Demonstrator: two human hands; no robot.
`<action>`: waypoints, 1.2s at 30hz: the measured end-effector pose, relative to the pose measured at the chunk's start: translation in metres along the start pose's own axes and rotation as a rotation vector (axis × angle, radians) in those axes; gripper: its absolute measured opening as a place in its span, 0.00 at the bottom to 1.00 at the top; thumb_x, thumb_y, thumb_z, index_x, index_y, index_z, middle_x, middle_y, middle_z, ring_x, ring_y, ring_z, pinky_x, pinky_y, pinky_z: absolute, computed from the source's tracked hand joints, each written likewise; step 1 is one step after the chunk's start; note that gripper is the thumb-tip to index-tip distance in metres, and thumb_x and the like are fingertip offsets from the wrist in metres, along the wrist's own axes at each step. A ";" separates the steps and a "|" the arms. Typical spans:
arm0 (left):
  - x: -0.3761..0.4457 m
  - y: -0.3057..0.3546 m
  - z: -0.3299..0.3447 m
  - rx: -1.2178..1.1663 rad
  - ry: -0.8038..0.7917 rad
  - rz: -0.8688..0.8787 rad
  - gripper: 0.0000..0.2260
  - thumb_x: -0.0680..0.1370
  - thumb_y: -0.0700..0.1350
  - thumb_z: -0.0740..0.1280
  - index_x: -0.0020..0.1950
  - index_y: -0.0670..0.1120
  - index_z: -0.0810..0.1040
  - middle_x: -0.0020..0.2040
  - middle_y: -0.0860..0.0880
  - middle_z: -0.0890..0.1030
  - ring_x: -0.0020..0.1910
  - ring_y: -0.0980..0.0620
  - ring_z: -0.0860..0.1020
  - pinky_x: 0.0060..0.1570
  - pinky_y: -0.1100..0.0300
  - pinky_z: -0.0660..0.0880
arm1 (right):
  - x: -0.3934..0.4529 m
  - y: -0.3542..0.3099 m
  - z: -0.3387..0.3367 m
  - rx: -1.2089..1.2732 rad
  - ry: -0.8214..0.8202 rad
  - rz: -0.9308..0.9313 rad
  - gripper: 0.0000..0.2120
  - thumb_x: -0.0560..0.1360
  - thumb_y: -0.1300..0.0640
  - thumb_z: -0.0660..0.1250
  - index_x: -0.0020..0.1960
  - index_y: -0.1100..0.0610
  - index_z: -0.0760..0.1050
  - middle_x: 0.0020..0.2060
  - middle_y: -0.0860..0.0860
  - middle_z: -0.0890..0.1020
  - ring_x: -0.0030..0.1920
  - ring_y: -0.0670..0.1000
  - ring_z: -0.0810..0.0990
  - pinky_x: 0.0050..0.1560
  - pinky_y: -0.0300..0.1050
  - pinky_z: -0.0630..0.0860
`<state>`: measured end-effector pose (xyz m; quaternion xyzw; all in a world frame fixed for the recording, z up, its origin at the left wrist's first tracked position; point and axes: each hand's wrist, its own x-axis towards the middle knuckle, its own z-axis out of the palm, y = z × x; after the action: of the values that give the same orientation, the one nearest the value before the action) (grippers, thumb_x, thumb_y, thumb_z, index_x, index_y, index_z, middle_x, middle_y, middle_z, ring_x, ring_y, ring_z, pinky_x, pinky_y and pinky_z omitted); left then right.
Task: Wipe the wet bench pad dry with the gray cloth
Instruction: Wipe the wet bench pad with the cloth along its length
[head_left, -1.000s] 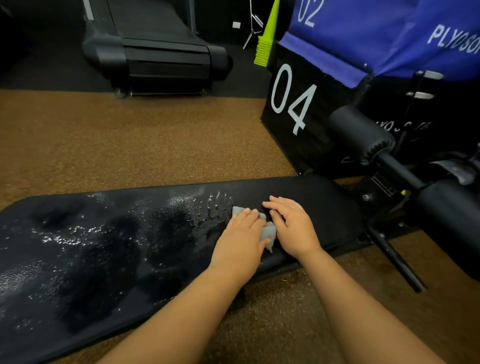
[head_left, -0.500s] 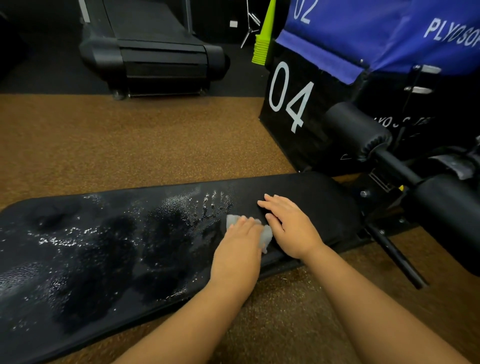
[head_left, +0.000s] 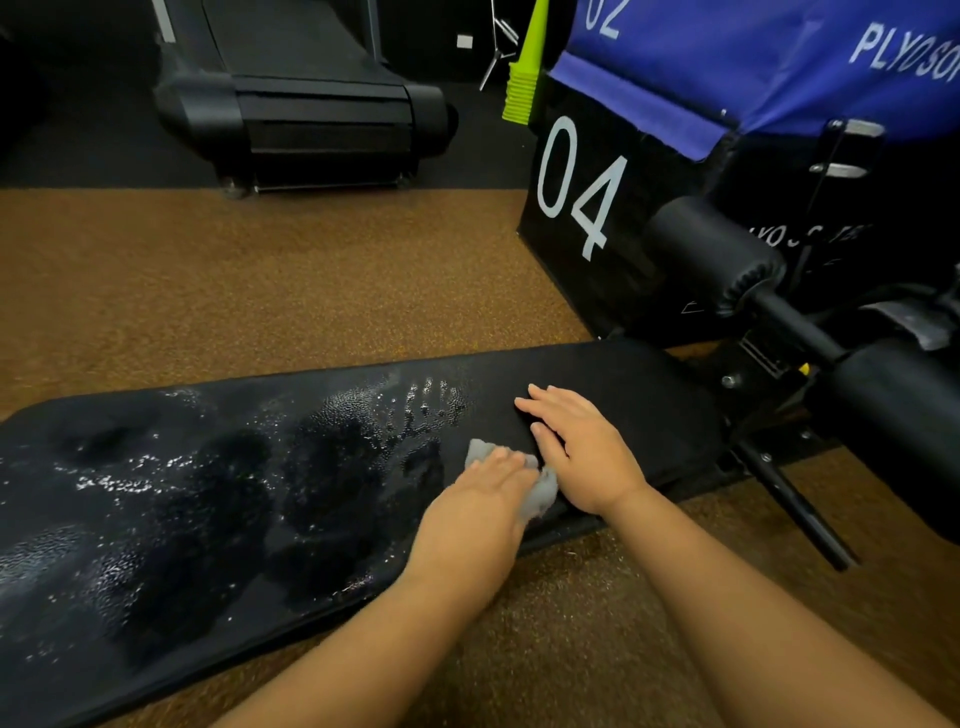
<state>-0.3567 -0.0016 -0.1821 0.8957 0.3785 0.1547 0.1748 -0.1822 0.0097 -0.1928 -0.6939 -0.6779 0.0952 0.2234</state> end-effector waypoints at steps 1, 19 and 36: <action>-0.005 -0.008 -0.004 0.020 -0.025 0.043 0.22 0.82 0.46 0.55 0.76 0.52 0.56 0.77 0.56 0.56 0.76 0.59 0.51 0.71 0.67 0.44 | 0.000 0.000 -0.001 -0.019 -0.002 -0.013 0.17 0.80 0.55 0.57 0.69 0.47 0.69 0.70 0.44 0.68 0.72 0.44 0.58 0.68 0.34 0.51; -0.023 -0.028 -0.015 0.016 -0.030 0.109 0.17 0.75 0.47 0.63 0.63 0.52 0.77 0.64 0.56 0.76 0.65 0.58 0.73 0.63 0.69 0.64 | -0.001 0.002 0.002 -0.051 -0.022 -0.085 0.18 0.80 0.56 0.57 0.68 0.46 0.70 0.69 0.43 0.69 0.72 0.44 0.59 0.70 0.37 0.53; -0.022 -0.053 -0.025 -0.049 0.080 -0.032 0.17 0.79 0.47 0.59 0.69 0.53 0.71 0.69 0.56 0.71 0.71 0.57 0.67 0.67 0.68 0.60 | -0.002 0.001 0.005 -0.010 0.016 -0.047 0.17 0.80 0.55 0.58 0.66 0.44 0.71 0.67 0.41 0.71 0.71 0.42 0.60 0.70 0.38 0.56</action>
<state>-0.4146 0.0218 -0.1863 0.8781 0.3955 0.1970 0.1838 -0.1834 0.0086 -0.1984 -0.6794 -0.6928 0.0812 0.2276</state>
